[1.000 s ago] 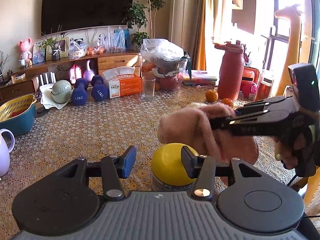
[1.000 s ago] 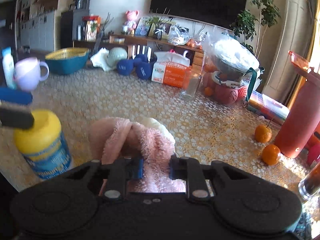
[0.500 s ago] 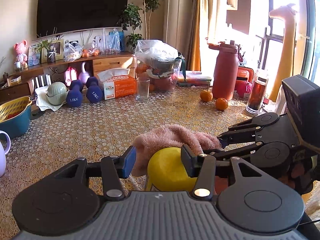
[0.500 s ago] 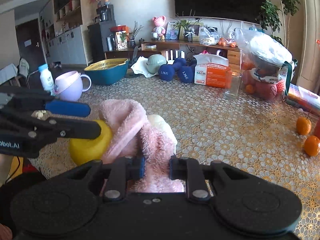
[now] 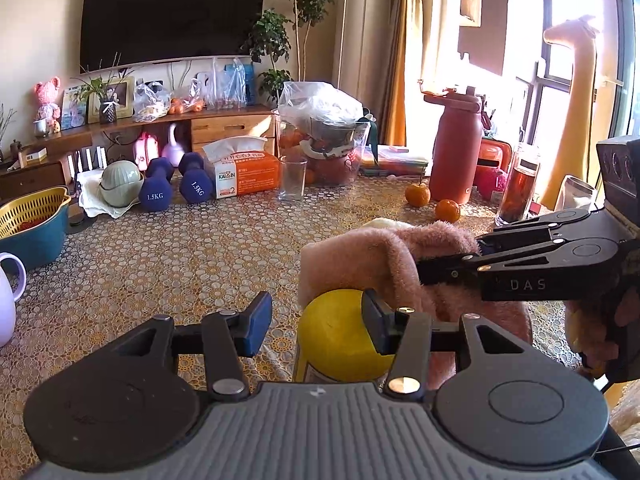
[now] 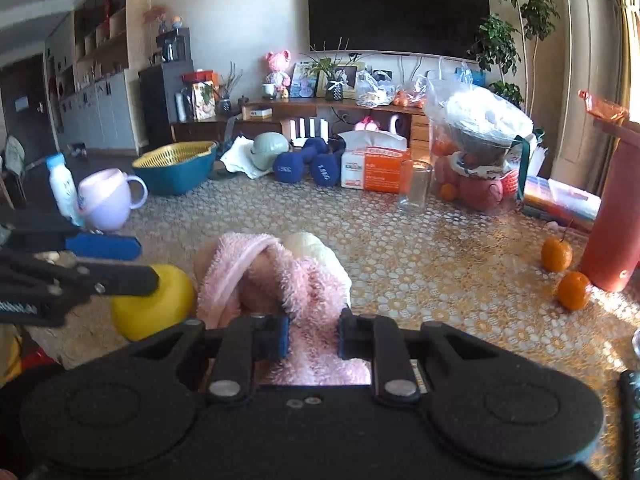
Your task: Clean container
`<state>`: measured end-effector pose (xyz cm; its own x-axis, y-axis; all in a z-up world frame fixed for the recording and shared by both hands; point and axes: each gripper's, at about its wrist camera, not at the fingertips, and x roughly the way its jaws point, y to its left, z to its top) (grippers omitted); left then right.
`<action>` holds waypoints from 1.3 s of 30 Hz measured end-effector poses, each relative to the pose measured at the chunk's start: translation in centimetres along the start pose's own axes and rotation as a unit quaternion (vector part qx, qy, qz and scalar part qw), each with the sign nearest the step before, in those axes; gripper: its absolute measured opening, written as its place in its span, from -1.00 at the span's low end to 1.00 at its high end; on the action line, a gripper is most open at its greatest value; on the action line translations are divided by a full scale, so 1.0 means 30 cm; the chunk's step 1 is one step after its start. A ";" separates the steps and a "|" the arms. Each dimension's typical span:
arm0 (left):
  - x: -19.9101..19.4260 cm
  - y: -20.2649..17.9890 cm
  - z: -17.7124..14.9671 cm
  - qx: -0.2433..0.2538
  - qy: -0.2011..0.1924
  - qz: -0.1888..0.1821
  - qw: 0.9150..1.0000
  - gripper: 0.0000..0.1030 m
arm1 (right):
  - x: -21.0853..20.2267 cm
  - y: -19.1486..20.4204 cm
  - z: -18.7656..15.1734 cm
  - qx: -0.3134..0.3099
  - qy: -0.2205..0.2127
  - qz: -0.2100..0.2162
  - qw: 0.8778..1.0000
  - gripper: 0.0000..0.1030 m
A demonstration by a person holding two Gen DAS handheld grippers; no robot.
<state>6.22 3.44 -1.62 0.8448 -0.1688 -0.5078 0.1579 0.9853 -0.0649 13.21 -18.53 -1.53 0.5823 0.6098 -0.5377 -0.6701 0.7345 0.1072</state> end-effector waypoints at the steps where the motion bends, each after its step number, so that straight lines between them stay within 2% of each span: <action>1: 0.000 -0.002 -0.001 0.001 0.000 0.001 1.000 -0.06 | 0.008 0.012 -0.001 0.000 0.003 0.008 1.000 -0.63; 6: 0.000 -0.006 0.000 0.001 0.000 -0.001 1.000 -0.06 | 0.064 0.103 -0.050 -0.091 0.023 -0.023 0.995 -0.62; 12: -0.001 -0.008 -0.001 0.000 0.000 -0.001 1.000 -0.06 | 0.102 0.126 -0.094 -0.178 0.047 -0.080 0.980 -0.62; 15: 0.002 -0.008 0.003 -0.002 0.000 -0.001 1.000 -0.06 | 0.105 0.102 -0.107 -0.179 0.051 -0.098 0.978 -0.59; 19: 0.005 -0.005 0.005 -0.002 0.001 -0.001 1.000 -0.06 | 0.099 0.053 -0.102 -0.110 0.064 -0.050 0.991 -0.47; 23: 0.006 -0.003 0.004 -0.001 0.002 0.000 1.000 -0.06 | 0.089 -0.001 -0.087 -0.033 0.070 -0.009 0.997 -0.05; 25: 0.007 0.000 0.003 -0.002 0.002 -0.001 1.000 -0.06 | 0.077 -0.014 -0.081 -0.010 0.067 0.016 0.998 0.41; 28: 0.008 0.001 0.003 -0.003 0.002 -0.001 1.000 -0.06 | 0.066 0.025 -0.086 -0.036 0.069 0.029 0.997 0.61; 31: 0.008 0.004 0.003 -0.005 0.003 -0.001 1.000 -0.06 | 0.079 0.095 -0.105 -0.085 0.077 0.022 0.993 0.70; 35: 0.008 0.005 0.005 -0.002 0.004 -0.001 1.000 -0.06 | 0.119 0.191 -0.142 -0.165 0.085 -0.020 0.982 0.67; 38: 0.010 0.006 0.005 -0.003 0.004 -0.001 1.000 -0.06 | 0.145 0.247 -0.177 -0.227 0.083 -0.066 0.968 0.38; 39: 0.009 0.006 0.005 -0.004 0.004 -0.001 1.000 -0.06 | 0.150 0.255 -0.183 -0.237 0.082 -0.076 0.965 0.22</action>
<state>6.56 3.58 -1.63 0.8406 -0.1697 -0.5144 0.1549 0.9853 -0.0719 8.17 -11.78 -7.73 0.6353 0.4216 -0.6470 -0.7409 0.5689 -0.3569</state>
